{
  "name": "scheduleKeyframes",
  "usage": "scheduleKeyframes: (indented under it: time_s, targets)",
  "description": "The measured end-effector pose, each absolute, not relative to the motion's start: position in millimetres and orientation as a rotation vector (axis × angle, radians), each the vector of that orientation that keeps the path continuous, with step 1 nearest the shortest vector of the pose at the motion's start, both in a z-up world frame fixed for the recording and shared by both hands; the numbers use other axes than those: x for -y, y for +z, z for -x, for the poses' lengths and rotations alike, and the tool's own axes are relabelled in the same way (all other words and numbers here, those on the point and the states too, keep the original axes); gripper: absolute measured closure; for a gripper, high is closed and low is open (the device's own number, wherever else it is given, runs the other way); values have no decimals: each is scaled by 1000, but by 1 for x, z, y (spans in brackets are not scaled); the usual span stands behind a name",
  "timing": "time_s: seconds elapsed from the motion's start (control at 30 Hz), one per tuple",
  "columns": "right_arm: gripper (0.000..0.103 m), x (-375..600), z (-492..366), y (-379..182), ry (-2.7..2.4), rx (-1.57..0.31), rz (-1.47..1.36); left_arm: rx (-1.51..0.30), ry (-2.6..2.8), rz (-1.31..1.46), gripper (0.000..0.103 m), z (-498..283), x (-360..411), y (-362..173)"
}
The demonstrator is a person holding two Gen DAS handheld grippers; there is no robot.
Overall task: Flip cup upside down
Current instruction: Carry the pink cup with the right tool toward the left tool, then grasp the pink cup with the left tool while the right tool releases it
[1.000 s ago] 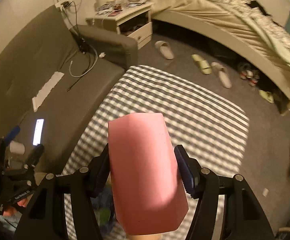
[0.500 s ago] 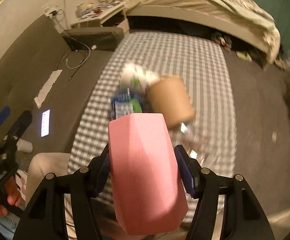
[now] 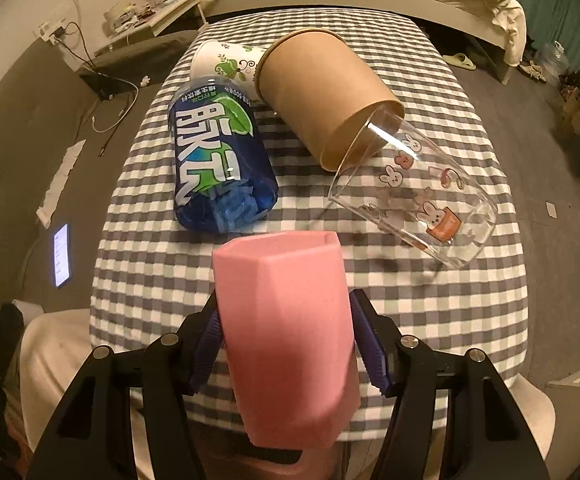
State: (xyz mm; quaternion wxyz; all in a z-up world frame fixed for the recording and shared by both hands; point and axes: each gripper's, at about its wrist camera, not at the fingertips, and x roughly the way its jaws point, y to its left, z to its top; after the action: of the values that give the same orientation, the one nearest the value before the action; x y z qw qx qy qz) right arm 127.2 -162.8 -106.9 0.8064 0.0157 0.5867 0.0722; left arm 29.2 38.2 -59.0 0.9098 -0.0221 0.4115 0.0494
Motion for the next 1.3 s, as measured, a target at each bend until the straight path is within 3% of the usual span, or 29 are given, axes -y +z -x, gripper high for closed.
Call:
scheduleKeyframes:
  time_s: [0.27,0.4,0.53,0.8,1.3]
  targets:
    - [43,168,-134,-118,171,-1244,-67,-866,106,20,0,-35,-34,-63]
    - [21,172,-128,-102,213,-1184,-68,-862,102,4,0,-35,-27,-57]
    - [15,184,-118,-68,226,-1097,-52,-863,83,-14,0,-37,-12,-47]
    - [13,236,-99,-38,136,-1082,72,-912,-12,-36,0,-50,35,-38]
    - [13,335,-98,-74,71,-1127,-37,-1159,-86,-80,0,-140,111,-77]
